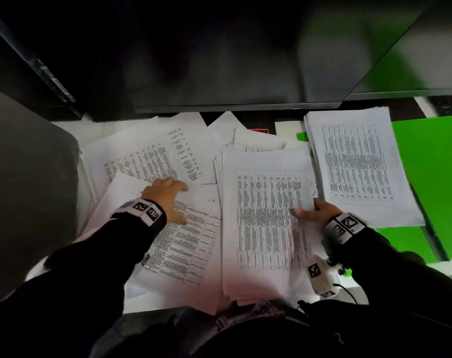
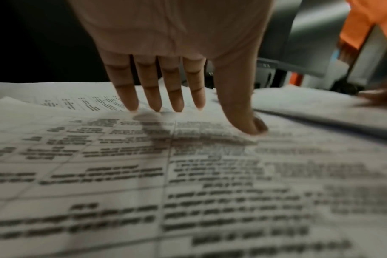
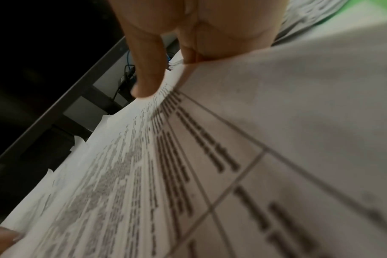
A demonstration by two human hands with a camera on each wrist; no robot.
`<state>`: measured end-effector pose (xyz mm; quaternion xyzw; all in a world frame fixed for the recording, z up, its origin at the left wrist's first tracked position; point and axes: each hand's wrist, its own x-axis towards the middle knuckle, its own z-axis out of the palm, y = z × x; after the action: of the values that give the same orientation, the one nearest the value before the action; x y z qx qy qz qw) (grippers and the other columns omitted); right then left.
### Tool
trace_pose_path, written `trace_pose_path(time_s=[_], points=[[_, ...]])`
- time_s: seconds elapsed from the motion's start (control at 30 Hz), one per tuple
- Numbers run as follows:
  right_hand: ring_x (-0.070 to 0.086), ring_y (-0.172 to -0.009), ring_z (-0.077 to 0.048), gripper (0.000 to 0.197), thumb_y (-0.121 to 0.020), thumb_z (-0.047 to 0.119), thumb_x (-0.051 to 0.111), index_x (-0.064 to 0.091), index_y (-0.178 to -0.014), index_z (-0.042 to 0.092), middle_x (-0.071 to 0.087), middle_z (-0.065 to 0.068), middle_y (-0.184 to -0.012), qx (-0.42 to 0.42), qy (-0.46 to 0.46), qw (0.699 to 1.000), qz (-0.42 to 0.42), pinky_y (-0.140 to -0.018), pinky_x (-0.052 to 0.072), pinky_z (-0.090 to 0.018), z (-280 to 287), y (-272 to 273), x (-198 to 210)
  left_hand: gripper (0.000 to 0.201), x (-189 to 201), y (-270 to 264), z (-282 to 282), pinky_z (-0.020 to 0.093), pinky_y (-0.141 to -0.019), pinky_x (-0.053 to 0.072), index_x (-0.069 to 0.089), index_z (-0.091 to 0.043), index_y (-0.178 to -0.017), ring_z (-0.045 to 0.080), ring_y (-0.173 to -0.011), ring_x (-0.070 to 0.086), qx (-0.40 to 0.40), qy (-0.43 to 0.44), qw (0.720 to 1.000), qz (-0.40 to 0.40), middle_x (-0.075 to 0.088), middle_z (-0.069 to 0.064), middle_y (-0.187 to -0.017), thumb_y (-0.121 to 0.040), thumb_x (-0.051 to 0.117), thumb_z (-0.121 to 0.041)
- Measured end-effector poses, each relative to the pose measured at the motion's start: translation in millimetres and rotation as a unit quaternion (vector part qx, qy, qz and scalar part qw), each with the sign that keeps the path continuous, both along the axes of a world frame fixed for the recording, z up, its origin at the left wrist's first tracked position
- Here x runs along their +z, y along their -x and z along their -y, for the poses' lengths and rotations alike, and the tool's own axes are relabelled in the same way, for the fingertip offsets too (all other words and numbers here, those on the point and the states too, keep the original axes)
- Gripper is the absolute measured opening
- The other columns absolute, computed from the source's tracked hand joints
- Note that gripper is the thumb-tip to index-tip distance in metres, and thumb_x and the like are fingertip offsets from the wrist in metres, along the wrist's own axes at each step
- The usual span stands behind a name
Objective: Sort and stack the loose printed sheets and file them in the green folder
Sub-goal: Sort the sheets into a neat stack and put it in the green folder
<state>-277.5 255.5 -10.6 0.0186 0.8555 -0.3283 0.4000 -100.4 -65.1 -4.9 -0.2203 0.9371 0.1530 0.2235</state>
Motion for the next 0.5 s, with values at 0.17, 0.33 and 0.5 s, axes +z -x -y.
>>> trace_pose_path(time_s=[0.17,0.33,0.5], points=[[0.062,-0.06,-0.011,0.027,-0.079,0.022,0.071,0.062,-0.103,0.015,0.067,0.006,-0.065,-0.048,0.012,0.999,0.016,-0.049,0.045,-0.019,-7.6,3.7,-2.3,0.059,-9.0,9.6,-0.2,0.041,-0.101,0.028,0.051,-0.035,-0.117,0.021,-0.116,0.044,-0.11,0.081,0.983,0.125,0.053,-0.005,-0.12,-0.067,0.068,-0.061],[0.059,-0.062,-0.011,0.015,-0.082,0.024,0.068,0.058,-0.093,0.02,0.067,0.009,-0.058,-0.078,0.025,0.996,0.021,-0.048,0.04,-0.019,-7.6,1.6,-3.8,0.042,-13.2,-1.3,17.2,0.037,-0.098,0.036,0.065,-0.029,-0.107,0.023,-0.112,0.041,-0.018,0.039,0.998,0.045,0.048,0.0,-0.116,-0.073,0.069,-0.053],[0.059,-0.064,-0.01,0.027,-0.084,0.023,0.065,0.056,-0.108,0.014,0.063,0.002,-0.074,-0.048,0.022,0.998,0.028,-0.042,0.045,-0.017,-5.6,3.6,-3.5,0.036,-18.7,-12.5,24.7,0.034,-0.095,0.035,0.067,-0.027,-0.099,0.017,-0.101,0.033,0.055,0.005,0.998,-0.024,0.044,-0.003,-0.114,-0.067,0.078,-0.042]])
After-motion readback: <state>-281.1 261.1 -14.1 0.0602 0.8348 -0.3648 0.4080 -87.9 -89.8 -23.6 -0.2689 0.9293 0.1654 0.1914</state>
